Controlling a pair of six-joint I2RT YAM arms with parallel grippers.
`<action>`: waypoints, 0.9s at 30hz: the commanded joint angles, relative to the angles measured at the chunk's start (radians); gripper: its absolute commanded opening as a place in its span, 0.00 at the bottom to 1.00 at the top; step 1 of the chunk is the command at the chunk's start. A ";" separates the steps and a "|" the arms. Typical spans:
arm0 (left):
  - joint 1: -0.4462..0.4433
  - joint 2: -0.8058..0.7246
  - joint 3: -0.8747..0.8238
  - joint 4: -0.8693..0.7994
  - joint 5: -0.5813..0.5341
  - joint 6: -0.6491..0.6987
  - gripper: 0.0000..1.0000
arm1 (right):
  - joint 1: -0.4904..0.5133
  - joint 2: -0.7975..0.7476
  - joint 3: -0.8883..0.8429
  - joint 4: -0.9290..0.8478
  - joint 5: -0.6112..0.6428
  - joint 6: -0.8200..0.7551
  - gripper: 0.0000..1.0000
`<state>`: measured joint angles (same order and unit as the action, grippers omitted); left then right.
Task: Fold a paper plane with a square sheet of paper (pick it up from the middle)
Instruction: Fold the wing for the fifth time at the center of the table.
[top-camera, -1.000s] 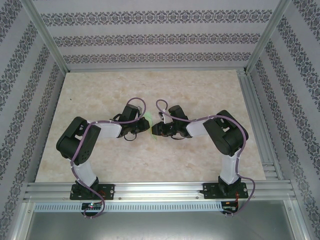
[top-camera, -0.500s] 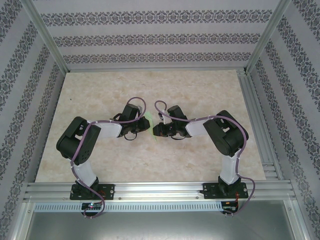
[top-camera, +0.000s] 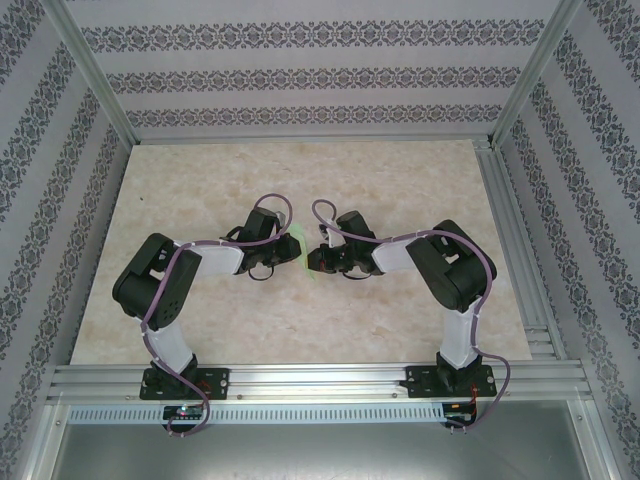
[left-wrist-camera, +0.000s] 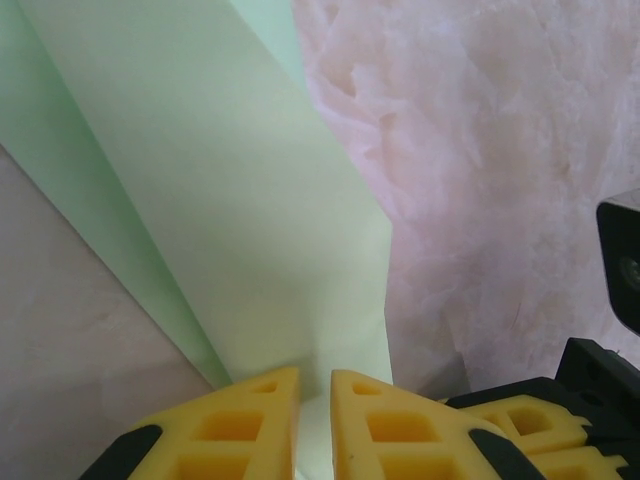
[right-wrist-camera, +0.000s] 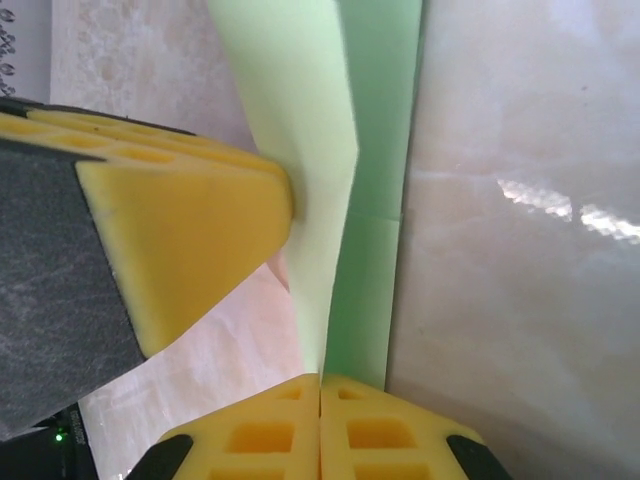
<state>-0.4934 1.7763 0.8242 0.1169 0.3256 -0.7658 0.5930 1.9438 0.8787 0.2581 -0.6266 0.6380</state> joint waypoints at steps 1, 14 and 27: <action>-0.008 -0.026 0.010 0.029 0.023 0.025 0.17 | -0.016 0.032 -0.017 0.018 0.021 0.033 0.06; -0.009 -0.019 0.009 0.036 0.026 0.032 0.18 | -0.019 0.049 -0.016 -0.023 0.051 0.050 0.04; -0.009 -0.015 -0.003 0.062 0.049 0.045 0.17 | -0.033 0.062 -0.026 -0.017 0.055 0.082 0.02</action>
<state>-0.4934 1.7744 0.8238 0.1356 0.3573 -0.7521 0.5800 1.9568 0.8757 0.2771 -0.6392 0.7139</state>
